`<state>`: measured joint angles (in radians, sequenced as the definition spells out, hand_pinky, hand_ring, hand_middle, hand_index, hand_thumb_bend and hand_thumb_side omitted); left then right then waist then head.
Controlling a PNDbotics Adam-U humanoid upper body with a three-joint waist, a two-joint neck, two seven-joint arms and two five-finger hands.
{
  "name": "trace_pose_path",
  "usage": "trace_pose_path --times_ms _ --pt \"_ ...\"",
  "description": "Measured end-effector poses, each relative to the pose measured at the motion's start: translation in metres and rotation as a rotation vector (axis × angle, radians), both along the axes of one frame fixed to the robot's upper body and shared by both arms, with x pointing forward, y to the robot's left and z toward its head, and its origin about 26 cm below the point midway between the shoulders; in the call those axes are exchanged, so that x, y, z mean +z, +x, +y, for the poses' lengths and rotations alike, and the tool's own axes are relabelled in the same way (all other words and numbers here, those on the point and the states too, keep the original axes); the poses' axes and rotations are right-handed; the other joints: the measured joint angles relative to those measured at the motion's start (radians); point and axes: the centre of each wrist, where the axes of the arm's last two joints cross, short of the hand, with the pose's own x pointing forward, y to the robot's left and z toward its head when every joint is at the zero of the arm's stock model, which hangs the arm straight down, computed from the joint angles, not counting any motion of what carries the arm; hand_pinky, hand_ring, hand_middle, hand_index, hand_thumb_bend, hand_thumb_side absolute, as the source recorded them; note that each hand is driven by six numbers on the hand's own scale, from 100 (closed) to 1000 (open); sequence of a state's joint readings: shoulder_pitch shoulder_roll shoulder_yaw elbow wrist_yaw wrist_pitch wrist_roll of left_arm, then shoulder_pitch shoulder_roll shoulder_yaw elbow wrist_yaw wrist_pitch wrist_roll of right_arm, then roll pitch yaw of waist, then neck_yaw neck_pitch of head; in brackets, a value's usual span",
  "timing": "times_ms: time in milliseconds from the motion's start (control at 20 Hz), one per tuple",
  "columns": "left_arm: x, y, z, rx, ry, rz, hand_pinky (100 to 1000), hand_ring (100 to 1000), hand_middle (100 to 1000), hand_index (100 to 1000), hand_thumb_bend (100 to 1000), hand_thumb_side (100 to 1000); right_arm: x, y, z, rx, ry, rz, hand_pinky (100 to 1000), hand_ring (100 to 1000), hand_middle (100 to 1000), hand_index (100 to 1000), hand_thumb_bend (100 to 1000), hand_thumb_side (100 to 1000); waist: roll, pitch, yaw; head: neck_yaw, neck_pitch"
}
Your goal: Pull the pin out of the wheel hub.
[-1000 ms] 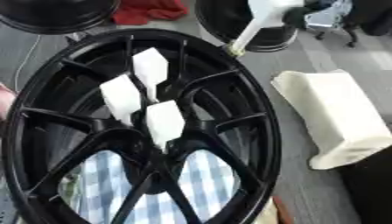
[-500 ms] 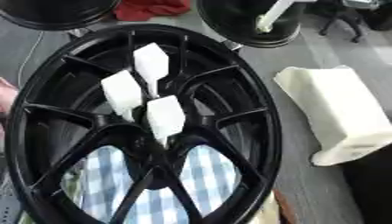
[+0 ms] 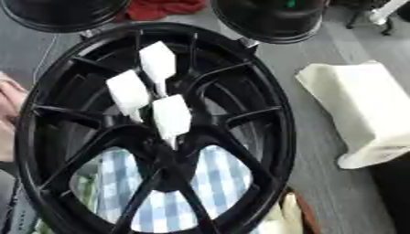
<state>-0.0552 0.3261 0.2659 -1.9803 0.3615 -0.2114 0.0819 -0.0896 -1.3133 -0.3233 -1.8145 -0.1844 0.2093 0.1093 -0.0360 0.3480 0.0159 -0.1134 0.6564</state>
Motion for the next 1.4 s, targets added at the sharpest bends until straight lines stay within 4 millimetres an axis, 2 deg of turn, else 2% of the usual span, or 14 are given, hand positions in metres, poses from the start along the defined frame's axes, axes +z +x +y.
trace_pose_path --times_ms 250,500,550,600,750,850,950,1050,1100,1250,1300,1400 --pt "0.0 0.0 0.001 0.007 -0.002 -0.004 869 624 681 763 100 725 -0.061 -0.02 -0.004 -0.125 0.028 -0.057 716 593 359 397 220 100 0.025 0.0 -0.01 0.024 0.004" --pt "0.002 0.001 0.0 0.002 -0.003 -0.013 868 623 681 763 100 723 -0.113 -0.039 -0.006 -0.221 0.043 -0.145 724 606 365 402 224 100 0.05 0.0 -0.009 0.038 0.009" --pt "0.002 0.001 0.0 0.001 -0.004 -0.013 868 623 681 763 100 723 -0.122 -0.041 -0.006 -0.237 0.044 -0.151 726 608 365 400 291 100 0.055 0.0 -0.009 0.04 0.009" --pt "0.002 0.001 0.0 0.0 -0.006 -0.013 868 623 681 763 100 723 -0.131 -0.043 -0.005 -0.251 0.048 -0.155 726 610 367 402 206 100 0.058 0.0 -0.009 0.041 0.009" --pt "0.001 0.002 -0.002 -0.009 -0.012 -0.013 868 623 681 763 100 724 -0.154 -0.047 -0.002 -0.304 0.071 -0.16 730 623 381 419 206 100 0.065 0.0 -0.011 0.041 0.01" --pt "0.0 0.002 -0.003 -0.012 -0.016 -0.012 868 623 682 763 100 725 -0.165 -0.049 0.0 -0.347 0.088 -0.16 748 664 436 482 232 100 0.07 0.0 -0.013 0.041 0.01" --pt "0.0 0.002 -0.003 -0.016 -0.017 -0.011 868 623 682 763 100 725 -0.175 -0.051 0.002 -0.397 0.099 -0.151 770 735 597 653 316 100 0.072 0.0 -0.015 0.041 0.011" --pt "0.0 0.002 -0.004 -0.022 -0.016 -0.009 868 623 682 763 100 725 -0.183 -0.053 0.004 -0.445 0.103 -0.139 790 784 723 727 345 100 0.073 0.0 -0.015 0.042 0.011" --pt "0.0 0.002 -0.005 -0.024 -0.016 -0.009 868 623 682 763 100 725 -0.186 -0.054 0.005 -0.466 0.105 -0.131 803 811 775 750 349 100 0.074 0.0 -0.015 0.042 0.012" --pt "0.0 0.002 -0.005 -0.025 -0.018 -0.009 868 623 682 763 100 727 -0.195 -0.056 0.007 -0.518 0.127 -0.114 818 840 812 765 338 100 0.075 0.0 -0.017 0.043 0.016" --pt "-0.001 0.002 -0.005 -0.026 -0.02 -0.008 867 623 682 763 100 728 -0.197 -0.056 0.008 -0.535 0.137 -0.108 831 870 872 789 330 100 0.076 0.0 -0.019 0.044 0.018" --pt "-0.001 0.002 -0.006 -0.027 -0.022 -0.007 867 625 682 763 100 727 -0.203 -0.058 0.009 -0.561 0.162 -0.096 835 882 899 797 329 100 0.076 0.0 -0.022 0.046 0.019"
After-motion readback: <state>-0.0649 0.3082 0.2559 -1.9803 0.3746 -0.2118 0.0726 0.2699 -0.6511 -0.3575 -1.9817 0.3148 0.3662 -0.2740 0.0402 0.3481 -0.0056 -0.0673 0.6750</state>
